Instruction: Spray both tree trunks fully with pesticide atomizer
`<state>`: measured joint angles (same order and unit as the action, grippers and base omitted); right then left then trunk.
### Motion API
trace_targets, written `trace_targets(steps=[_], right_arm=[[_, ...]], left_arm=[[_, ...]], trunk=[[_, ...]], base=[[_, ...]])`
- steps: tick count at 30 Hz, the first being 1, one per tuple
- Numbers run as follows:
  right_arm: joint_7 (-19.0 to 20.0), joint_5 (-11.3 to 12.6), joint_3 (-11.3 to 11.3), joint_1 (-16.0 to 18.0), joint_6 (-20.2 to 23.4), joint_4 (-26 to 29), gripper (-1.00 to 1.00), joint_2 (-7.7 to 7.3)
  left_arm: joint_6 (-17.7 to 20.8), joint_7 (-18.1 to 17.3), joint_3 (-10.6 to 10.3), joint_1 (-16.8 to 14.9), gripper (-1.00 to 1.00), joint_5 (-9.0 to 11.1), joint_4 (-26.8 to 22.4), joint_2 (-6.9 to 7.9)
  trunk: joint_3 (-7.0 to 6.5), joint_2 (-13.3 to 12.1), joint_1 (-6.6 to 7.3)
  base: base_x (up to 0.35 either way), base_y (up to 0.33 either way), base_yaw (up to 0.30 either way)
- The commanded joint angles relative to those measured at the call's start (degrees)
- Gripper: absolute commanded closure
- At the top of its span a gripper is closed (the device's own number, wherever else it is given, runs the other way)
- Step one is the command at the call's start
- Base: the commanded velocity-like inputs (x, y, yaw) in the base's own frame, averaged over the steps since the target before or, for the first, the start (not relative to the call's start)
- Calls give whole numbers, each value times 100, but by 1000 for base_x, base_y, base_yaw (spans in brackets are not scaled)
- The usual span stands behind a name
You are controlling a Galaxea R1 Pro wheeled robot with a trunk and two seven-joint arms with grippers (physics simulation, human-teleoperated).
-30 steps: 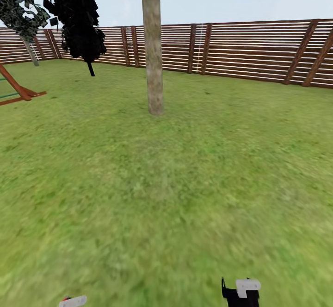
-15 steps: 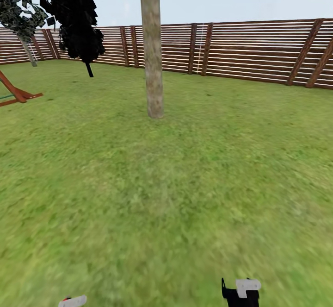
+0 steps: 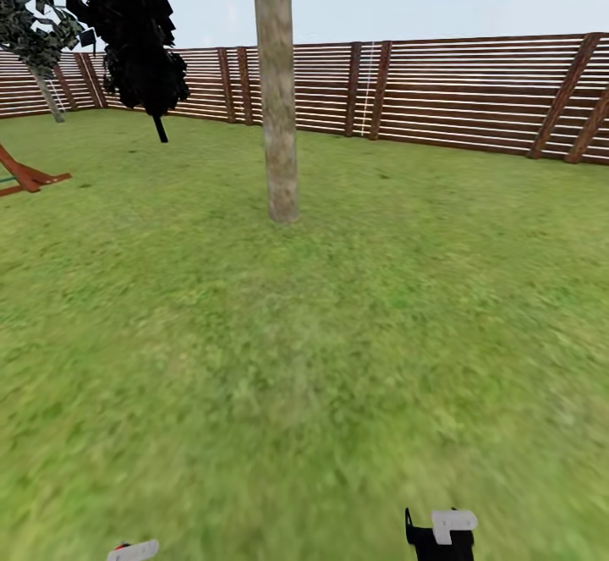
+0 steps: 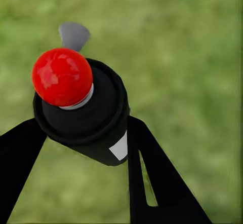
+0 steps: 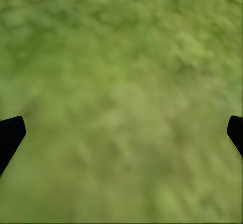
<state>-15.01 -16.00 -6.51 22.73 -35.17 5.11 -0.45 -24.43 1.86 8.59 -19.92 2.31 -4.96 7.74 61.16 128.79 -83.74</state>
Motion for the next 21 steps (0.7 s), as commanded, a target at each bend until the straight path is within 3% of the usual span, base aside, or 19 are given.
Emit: trace_targets(steps=[1, 21], right_arm=[[-20, -61, -43, 4, -16, -5, -100, 1], [-20, -61, -43, 4, -16, -3, -100, 1]], left_arm=[[-19, -1, 2, -3, 100, 23, 5, 0], [-26, -2, 2, -3, 100, 23, 4, 0]], trunk=[[4, 2, -3], [4, 2, -3]], base=[[340, 0, 0], [340, 0, 0]])
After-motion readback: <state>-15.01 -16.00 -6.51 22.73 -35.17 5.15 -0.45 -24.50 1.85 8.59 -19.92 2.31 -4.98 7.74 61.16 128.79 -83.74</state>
